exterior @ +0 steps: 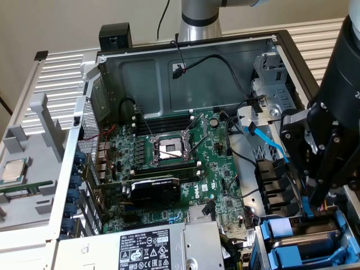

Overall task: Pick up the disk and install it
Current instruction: 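Insert the second disk wire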

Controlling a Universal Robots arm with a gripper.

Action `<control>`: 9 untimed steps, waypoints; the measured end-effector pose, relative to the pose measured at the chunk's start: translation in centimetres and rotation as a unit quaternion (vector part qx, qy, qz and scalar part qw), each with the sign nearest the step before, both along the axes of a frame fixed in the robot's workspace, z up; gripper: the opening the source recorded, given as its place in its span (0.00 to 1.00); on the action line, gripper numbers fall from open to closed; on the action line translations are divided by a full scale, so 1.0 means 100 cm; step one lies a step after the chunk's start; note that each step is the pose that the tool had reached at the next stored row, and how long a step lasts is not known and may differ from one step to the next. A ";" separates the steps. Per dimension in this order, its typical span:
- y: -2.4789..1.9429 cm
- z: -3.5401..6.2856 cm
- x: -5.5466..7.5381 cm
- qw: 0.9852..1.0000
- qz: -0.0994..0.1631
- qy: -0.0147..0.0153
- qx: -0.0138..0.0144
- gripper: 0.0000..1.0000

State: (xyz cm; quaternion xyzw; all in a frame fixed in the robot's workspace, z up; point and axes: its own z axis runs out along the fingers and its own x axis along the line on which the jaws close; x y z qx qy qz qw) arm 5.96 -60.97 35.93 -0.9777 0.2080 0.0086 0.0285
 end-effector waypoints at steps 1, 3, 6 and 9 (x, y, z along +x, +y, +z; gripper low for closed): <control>0.0000 0.0000 0.000 1.000 0.003 0.000 0.000 0.11; -0.0001 0.0006 0.001 1.000 0.010 0.000 0.000 0.11; 0.0001 0.0023 0.002 1.000 0.016 0.000 0.000 0.11; 0.0007 0.0039 0.003 1.000 0.021 -0.001 0.000 0.11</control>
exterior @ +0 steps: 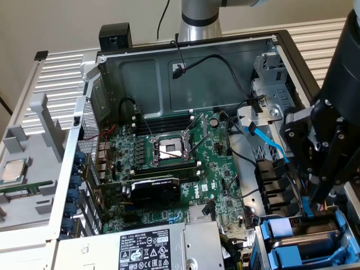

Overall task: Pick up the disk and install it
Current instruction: 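Insert the second disk wire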

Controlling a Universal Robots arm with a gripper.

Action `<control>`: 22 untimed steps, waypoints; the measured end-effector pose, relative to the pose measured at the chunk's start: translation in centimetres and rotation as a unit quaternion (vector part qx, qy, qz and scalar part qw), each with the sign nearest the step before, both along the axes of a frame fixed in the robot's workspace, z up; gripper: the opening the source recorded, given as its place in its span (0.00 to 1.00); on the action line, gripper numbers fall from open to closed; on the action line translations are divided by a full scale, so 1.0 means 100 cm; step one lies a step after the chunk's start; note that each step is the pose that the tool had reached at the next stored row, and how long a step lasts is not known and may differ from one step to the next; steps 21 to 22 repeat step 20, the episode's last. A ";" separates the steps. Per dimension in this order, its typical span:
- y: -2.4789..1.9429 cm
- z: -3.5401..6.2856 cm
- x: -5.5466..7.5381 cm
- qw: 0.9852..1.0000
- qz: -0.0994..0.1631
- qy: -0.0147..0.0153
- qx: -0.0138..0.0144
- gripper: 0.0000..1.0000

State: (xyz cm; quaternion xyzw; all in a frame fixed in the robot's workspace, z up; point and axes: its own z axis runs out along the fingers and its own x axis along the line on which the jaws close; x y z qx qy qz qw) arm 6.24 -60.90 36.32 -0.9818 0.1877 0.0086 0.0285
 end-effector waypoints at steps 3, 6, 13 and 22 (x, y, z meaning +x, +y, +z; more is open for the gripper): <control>0.0010 0.0014 0.001 1.000 0.005 0.000 0.000 0.11; 0.0022 0.0028 0.001 1.000 0.010 0.000 0.000 0.11; 0.0046 0.0043 0.003 1.000 0.021 0.000 0.000 0.11; 0.0049 0.0043 0.003 1.000 0.022 0.000 0.000 0.11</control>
